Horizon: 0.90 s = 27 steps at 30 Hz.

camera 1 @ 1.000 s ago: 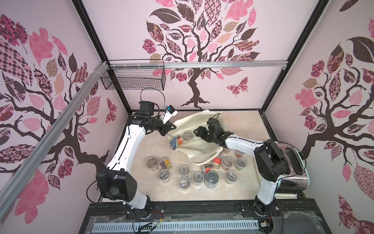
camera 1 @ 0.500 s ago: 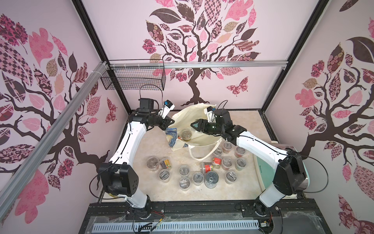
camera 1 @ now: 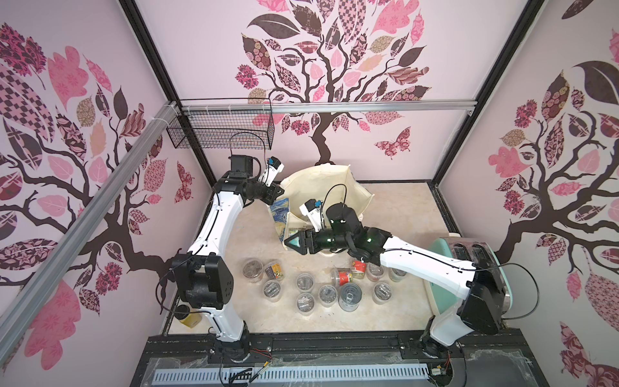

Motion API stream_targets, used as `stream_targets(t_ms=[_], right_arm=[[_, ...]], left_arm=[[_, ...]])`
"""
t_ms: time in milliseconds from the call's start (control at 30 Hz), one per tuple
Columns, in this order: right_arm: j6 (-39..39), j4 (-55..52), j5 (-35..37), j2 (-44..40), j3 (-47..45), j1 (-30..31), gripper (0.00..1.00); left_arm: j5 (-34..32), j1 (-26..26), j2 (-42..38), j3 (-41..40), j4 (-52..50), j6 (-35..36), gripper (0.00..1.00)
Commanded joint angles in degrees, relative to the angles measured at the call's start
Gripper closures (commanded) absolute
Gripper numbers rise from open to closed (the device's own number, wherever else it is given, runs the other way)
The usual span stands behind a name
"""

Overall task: Take out the seed jars from the canvas bag
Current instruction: Place the seed jar at the center of the board.

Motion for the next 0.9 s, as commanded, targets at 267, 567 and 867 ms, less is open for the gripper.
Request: stream_targets(t_ms=[267, 567, 867], right_arm=[[-17.42, 5.83, 7.62, 6.13, -4.29, 1.29, 0.36], [-27.74, 13.2, 16.57, 12.46, -5.35, 2.18, 0.35], [-31.46, 21.13, 19.07, 21.32, -3.31, 2.48, 0.34]], left_arm=[[-0.16, 0.59, 2.74, 5.22, 1.57, -2.03, 1.0], [0.6, 1.07, 5.0, 6.03, 2.3, -5.22, 1.0], [0.73, 1.57, 6.98, 8.69, 2.38, -7.31, 1.0]])
